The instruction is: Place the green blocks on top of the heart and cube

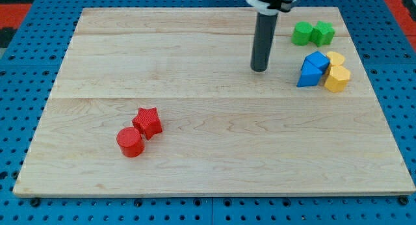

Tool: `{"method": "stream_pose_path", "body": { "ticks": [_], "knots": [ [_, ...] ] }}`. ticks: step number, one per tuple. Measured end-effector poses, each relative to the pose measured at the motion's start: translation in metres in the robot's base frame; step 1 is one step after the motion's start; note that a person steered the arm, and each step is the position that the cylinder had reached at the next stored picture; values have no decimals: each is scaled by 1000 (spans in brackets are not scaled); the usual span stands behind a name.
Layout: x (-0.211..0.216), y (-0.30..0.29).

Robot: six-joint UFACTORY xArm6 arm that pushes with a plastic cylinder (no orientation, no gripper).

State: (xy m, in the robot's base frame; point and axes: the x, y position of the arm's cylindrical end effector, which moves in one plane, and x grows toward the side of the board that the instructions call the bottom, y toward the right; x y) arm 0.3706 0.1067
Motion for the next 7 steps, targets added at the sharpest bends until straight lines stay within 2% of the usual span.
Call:
{"method": "stream_pose_path", "body": {
  "ticks": [1,3,4,5,6,7],
  "knots": [
    [6,40],
    [33,81],
    [28,59],
    [-15,11],
    [-71,-8],
    [-116,-61]
  ]
}}
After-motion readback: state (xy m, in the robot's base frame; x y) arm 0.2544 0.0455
